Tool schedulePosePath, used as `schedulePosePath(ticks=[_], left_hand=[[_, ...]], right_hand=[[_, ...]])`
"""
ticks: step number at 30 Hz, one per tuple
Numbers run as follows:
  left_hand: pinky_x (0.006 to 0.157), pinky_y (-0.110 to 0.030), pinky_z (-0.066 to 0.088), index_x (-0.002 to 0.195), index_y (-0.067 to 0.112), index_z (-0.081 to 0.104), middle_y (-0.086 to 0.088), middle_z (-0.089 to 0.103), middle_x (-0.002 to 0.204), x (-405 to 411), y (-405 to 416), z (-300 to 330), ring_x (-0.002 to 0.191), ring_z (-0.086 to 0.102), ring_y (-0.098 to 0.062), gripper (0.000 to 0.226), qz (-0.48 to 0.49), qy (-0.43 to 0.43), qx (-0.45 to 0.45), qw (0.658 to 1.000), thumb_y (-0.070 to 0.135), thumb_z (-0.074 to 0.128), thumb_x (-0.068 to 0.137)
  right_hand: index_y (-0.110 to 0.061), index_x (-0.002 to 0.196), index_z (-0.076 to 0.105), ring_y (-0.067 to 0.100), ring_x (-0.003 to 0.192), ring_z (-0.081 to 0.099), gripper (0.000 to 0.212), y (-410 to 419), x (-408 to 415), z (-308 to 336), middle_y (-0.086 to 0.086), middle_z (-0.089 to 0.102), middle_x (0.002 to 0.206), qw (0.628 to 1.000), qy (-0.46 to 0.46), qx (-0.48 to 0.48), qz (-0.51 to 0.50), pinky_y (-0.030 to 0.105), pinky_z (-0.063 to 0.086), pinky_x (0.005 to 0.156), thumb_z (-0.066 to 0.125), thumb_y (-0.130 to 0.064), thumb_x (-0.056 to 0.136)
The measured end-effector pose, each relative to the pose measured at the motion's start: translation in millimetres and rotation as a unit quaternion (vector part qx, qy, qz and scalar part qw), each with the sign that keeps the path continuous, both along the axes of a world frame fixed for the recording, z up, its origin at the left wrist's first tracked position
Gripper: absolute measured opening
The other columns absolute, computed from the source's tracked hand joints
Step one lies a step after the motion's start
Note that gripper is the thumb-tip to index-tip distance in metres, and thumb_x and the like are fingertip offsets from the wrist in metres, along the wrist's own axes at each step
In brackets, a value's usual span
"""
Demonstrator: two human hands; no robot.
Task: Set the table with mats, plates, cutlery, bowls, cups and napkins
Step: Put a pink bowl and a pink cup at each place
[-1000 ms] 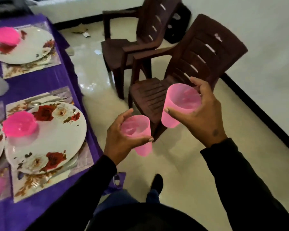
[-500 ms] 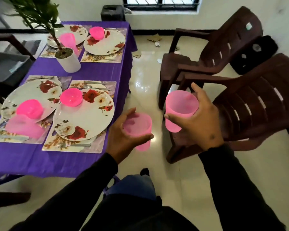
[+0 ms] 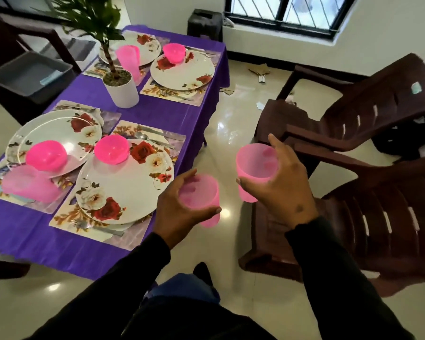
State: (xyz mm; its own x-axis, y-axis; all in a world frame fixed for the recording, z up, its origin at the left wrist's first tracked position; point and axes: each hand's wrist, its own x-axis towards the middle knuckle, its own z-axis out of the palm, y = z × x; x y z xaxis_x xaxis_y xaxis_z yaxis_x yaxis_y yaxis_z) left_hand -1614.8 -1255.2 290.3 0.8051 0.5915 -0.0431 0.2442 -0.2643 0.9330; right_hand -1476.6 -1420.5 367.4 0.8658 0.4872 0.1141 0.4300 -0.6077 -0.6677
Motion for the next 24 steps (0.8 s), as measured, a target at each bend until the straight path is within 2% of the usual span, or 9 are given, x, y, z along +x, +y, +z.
schedulePosePath(ticks=[4,8,12,17,21,24], left_hand=[[0.093,-0.029,0.055,0.138,0.032,0.053,0.019,0.061,0.129,20.8,25.1,-1.3,0.116,0.059,-0.005,0.094,0.016,0.009,0.006,1.0,0.041,0.097,0.055],[0.085,-0.022,0.052,0.136,0.029,0.054,0.018,0.062,0.129,34.9,50.9,7.4,0.113,0.06,-0.005,0.09,0.068,-0.016,0.007,0.998,0.032,0.098,0.057],[0.087,-0.026,0.052,0.135,0.029,0.054,0.018,0.062,0.129,35.1,78.0,14.1,0.113,0.06,-0.007,0.091,0.149,-0.049,-0.019,0.987,0.028,0.098,0.056],[0.087,-0.024,0.052,0.129,0.035,0.056,0.019,0.063,0.125,30.6,111.5,7.6,0.111,0.06,-0.004,0.086,0.262,-0.068,-0.025,0.962,0.016,0.097,0.056],[0.09,-0.025,0.051,0.125,0.045,0.052,0.025,0.061,0.124,36.1,133.8,-2.3,0.112,0.059,-0.001,0.085,0.32,-0.051,-0.022,0.946,0.018,0.097,0.058],[0.094,-0.029,0.053,0.13,0.042,0.053,0.027,0.06,0.126,50.2,148.9,-6.2,0.114,0.059,-0.001,0.086,0.341,-0.026,-0.016,0.94,0.023,0.097,0.059]], right_hand=[[-0.017,0.148,0.037,0.009,0.106,0.045,0.097,34.8,31.4,1.1,-0.001,0.049,0.126,1.0,0.004,-0.006,0.03,0.025,0.04,0.087,0.086,-0.042,0.068],[-0.017,0.145,0.039,0.014,0.11,0.051,0.093,84.6,53.5,-1.7,0.0,0.049,0.128,0.996,0.001,-0.013,0.086,0.026,0.044,0.086,0.086,-0.041,0.069],[-0.022,0.139,0.041,0.016,0.109,0.055,0.092,141.2,64.9,-5.9,-0.002,0.05,0.129,0.988,0.001,-0.016,0.154,0.028,0.05,0.085,0.088,-0.045,0.063],[-0.022,0.138,0.043,0.018,0.114,0.052,0.095,225.5,85.0,-11.0,0.002,0.049,0.132,0.966,-0.008,-0.051,0.252,0.026,0.043,0.086,0.089,-0.05,0.061],[-0.023,0.138,0.043,0.015,0.11,0.049,0.092,300.4,99.8,-19.4,0.003,0.049,0.132,0.954,0.0,-0.03,0.3,0.027,0.04,0.084,0.089,-0.048,0.063],[-0.02,0.138,0.044,0.022,0.113,0.049,0.089,353.9,114.5,-32.4,0.008,0.048,0.13,0.94,0.006,-0.01,0.342,0.023,0.034,0.083,0.088,-0.04,0.063]])
